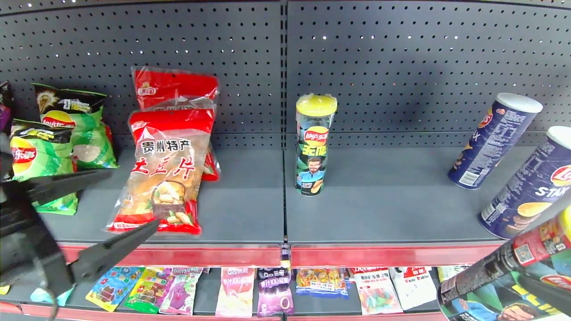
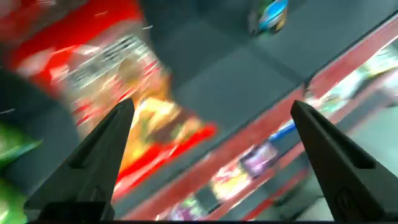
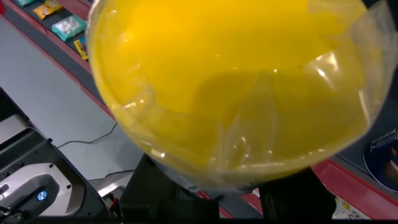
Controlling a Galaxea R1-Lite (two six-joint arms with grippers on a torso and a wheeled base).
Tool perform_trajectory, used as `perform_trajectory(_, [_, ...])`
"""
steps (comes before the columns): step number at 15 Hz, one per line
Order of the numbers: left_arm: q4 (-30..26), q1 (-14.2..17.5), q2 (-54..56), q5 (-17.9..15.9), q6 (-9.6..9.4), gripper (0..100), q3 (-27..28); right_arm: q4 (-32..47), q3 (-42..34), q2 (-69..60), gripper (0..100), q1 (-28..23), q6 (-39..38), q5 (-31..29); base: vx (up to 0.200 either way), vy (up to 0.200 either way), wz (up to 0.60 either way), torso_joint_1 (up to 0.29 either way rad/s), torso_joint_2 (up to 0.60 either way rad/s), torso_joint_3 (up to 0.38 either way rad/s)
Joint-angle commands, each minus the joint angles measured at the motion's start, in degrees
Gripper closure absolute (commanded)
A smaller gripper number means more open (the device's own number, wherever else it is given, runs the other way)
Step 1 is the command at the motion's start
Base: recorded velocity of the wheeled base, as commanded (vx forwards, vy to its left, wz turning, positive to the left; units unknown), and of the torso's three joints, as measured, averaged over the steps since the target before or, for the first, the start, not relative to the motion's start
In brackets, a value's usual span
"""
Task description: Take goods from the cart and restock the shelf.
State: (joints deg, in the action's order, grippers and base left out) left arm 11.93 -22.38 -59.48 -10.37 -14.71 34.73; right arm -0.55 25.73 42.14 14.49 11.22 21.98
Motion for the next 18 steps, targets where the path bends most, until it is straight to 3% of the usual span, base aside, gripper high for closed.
perform_trajectory(1, [7.6,-8.0,-24.2,-6.9,7.16,0,12.6,-0.1,0.1,0.7,100,-0.1,0.0,-0.1,0.000,0.000,0.00,0.000,0.00,0.000])
perform_trajectory(3, [7.6,-8.0,-31.6,-8.5,4.34,0,19.9,0.0,0.1,0.6,100,-0.3,-0.1,-0.2,0.000,0.000,0.00,0.000,0.00,0.000])
perform_trajectory(9, [7.7,-7.5,-41.1,-10.8,3.82,0,32.0,0.0,0.1,0.7,100,-0.3,0.0,-0.5,0.000,0.000,0.00,0.000,0.00,0.000])
perform_trajectory(18, [10.4,-7.1,-49.9,-12.3,3.20,0,41.7,0.1,0.0,0.7,100,-0.3,0.0,-1.1,0.000,0.000,0.00,0.000,0.00,0.000])
